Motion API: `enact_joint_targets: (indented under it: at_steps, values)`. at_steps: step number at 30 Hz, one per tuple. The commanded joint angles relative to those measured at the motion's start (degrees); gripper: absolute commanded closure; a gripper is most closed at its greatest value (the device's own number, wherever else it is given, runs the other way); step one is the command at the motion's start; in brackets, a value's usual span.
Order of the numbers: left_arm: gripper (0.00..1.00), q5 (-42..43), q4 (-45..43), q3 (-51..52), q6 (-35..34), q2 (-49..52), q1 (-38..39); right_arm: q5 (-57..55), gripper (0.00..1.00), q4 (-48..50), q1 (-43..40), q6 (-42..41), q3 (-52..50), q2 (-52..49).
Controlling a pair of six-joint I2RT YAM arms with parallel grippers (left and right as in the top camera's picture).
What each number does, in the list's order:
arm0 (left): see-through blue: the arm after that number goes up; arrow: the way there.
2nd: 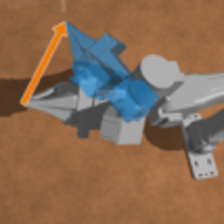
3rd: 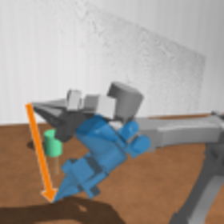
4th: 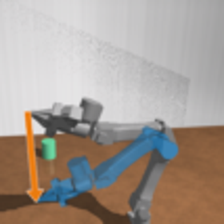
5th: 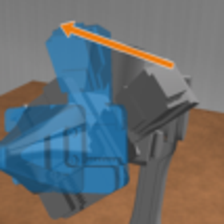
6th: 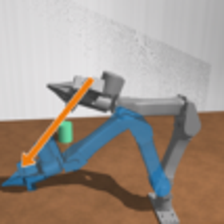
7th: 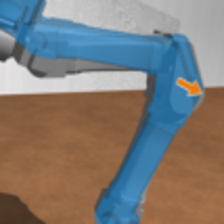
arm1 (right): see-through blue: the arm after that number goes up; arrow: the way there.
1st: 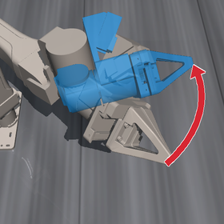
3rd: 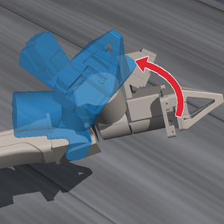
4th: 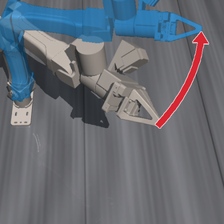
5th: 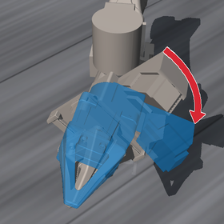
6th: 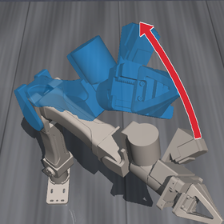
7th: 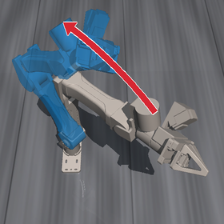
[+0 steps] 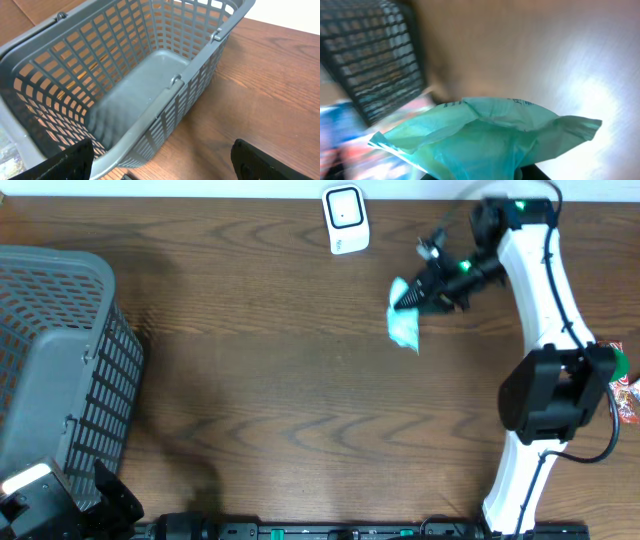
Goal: Scan the item barcode
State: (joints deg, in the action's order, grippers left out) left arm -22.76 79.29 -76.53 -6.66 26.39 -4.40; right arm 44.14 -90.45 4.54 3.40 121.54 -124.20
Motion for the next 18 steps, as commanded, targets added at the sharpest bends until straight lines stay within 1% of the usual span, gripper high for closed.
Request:
enact_joint_targets:
  at_steps: [1,3,8,12,15,18]
  values:
    - [0.12,-0.2,0.0,-0.2,-0.1,-0.4,-0.2,-16.8,0.99,5.1,4.3,-6.7,6.5,1.9]
    - [0.12,-0.2,0.0,-0.2,-0.1,-0.4,-0.2,-22.3,0.99,10.2,6.7,-7.6,8.4,1.9]
    - [0.12,-0.2,0.0,-0.2,-0.1,-0.4,-0.2,-28.2,0.99,24.2,10.5,-7.3,8.4,1.7]
    - [0.12,-0.2,0.0,-0.2,-0.1,-0.4,-0.2,-33.9,0.99,33.4,11.9,-8.3,7.6,1.6]
    - [0.12,-0.2,0.0,-0.2,-0.1,-0.4,-0.2,-35.3,0.99,39.9,12.1,-8.5,6.3,1.2]
    - [0.12,-0.2,0.0,-0.2,-0.1,-0.4,-0.2,-35.2,0.99,44.0,12.1,-7.0,6.0,-0.3]
